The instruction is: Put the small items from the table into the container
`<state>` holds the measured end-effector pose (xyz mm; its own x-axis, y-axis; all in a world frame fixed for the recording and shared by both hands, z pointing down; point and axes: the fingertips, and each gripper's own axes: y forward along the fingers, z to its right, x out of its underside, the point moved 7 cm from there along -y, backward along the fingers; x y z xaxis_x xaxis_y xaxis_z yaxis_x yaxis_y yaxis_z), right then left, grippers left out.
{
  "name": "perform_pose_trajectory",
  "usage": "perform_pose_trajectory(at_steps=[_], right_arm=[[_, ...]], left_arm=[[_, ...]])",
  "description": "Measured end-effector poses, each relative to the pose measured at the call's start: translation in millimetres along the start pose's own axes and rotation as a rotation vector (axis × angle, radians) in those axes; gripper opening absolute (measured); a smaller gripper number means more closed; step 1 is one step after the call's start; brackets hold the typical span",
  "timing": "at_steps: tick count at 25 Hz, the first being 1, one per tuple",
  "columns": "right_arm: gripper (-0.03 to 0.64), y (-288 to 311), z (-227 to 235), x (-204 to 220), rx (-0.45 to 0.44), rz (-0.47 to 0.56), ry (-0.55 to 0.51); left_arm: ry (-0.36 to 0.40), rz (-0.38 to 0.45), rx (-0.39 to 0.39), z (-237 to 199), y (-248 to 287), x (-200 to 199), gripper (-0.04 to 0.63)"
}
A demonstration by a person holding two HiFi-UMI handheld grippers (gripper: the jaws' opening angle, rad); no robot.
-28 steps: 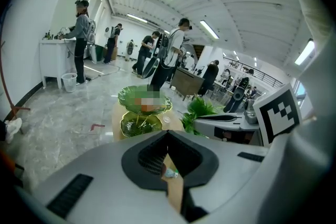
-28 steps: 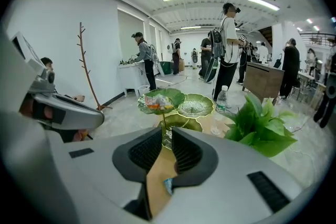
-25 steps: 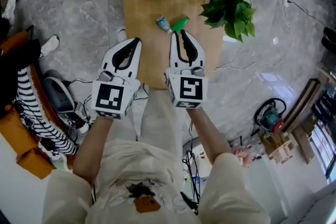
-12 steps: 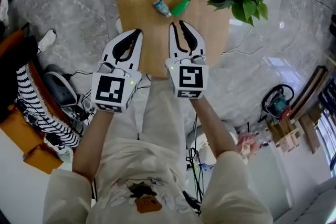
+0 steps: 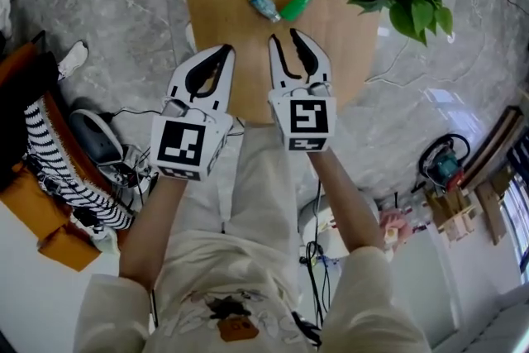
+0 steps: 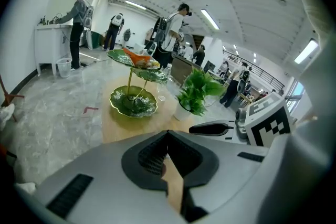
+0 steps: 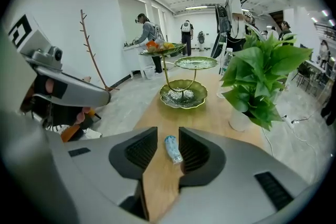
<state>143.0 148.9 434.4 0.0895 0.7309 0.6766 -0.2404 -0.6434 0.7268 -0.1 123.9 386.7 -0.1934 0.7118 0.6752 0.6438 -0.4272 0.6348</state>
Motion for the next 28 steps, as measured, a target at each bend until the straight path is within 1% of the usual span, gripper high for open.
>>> perform_pose_trajectory(at_steps=[8, 12, 17, 25, 28], right_arm=[[0.129, 26.6, -2.6, 27.0, -0.029, -0.022, -0.028], [0.141, 37.3, 0.0, 36.3, -0.032, -0.035, -0.045], [0.16, 48.3, -0.7, 46.3, -0.044, -0.054, -0.054], [0.161, 72.1, 8.2, 66.9, -0.044, -0.076, -0.072], [0.161, 80.2, 9.2, 73.5, -0.046, -0.084, -0.073]], left_arm=[[-0.013, -0.022, 0.009, -4.9, 17.0, 24.4, 0.009], [0.0, -0.022, 0.011, -10.2, 24.9, 29.7, 0.009], [-0.003, -0.035, 0.005, -19.3, 30.4, 41.4, 0.009], [-0.015, -0.056, 0.005, -23.8, 46.2, 60.7, 0.009], [-0.017, -0.047, 0.009, -25.3, 51.8, 66.6, 0.009]])
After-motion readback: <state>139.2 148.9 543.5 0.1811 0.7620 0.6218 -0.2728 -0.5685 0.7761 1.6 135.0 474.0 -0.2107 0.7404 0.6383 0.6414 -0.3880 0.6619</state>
